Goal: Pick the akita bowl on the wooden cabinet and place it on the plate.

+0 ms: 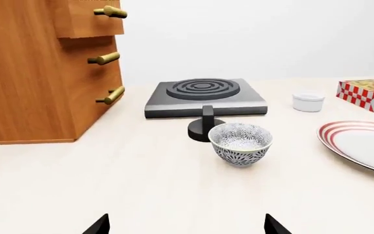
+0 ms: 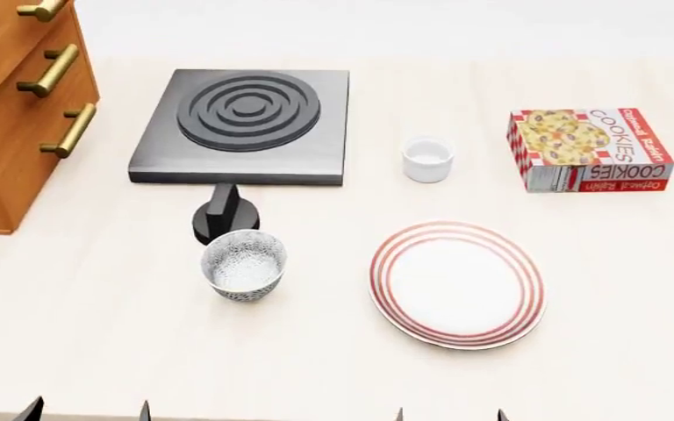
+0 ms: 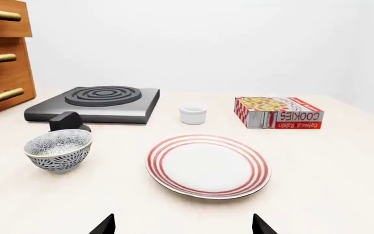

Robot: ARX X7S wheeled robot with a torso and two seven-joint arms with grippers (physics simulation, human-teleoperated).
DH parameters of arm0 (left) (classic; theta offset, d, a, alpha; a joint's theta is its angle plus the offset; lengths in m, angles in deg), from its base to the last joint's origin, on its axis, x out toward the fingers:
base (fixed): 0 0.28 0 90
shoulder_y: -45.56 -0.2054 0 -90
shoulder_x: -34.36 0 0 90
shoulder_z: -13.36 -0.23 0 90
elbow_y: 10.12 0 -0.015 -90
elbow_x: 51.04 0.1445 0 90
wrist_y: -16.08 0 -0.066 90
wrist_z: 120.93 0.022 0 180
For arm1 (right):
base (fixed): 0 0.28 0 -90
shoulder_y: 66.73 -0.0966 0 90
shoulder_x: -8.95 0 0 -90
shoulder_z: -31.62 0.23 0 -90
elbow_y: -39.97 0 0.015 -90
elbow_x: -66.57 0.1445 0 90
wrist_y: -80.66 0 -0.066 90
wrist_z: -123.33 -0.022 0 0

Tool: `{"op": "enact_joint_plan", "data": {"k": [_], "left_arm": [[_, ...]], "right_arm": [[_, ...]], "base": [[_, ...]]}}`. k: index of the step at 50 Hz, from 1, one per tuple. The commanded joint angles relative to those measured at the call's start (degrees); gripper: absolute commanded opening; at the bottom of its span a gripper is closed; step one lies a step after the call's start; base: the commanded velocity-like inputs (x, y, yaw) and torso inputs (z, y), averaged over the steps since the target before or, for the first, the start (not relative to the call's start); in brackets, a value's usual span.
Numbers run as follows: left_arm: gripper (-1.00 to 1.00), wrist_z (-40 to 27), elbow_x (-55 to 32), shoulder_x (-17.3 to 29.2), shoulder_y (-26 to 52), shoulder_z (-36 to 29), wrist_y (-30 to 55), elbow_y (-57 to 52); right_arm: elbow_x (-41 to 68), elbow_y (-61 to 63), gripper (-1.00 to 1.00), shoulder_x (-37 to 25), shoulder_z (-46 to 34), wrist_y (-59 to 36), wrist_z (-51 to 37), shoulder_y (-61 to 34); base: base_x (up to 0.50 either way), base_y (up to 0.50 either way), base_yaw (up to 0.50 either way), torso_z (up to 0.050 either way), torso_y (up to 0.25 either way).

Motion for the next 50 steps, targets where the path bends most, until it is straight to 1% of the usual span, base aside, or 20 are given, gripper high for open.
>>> {"op": "enact_joint_plan", "data": {"k": [1,17,24,50], "left_arm": [[1.0,0.57,-0.17,-0.25,0.15,0.32,-0.35,0.62],[1.0,-0.47,-1.03,0.56,0.21,-0.67,-0.26,0.5],[1.0,-1.02,-1.35,0.82,0.14,-0.97,-0.38,0.22],[1.0,-2.25,-2.44,1.89,0.38,-2.21,-0.19,0.35]], "right_arm": [[-0.41,0.04,1.0,0.2,0.26,-0.25,0.24,-0.03],[0.37,0.47,1.0,-0.68,-0.8,-0.47,-0.69,0.04],[-0.41,0.84,1.0,-1.19,-1.6,-0.27,-1.36,0.13],[0.4,0.37,1.0,-2.19,-2.86,0.43,-2.46,-0.16]], "base": [[0.0,0.0,0.0,0.05,0.029],[0.0,0.0,0.0,0.05,0.03],[0.0,0.07,0.0,0.0,0.0],[0.0,0.49,0.0,0.0,0.0]]}}
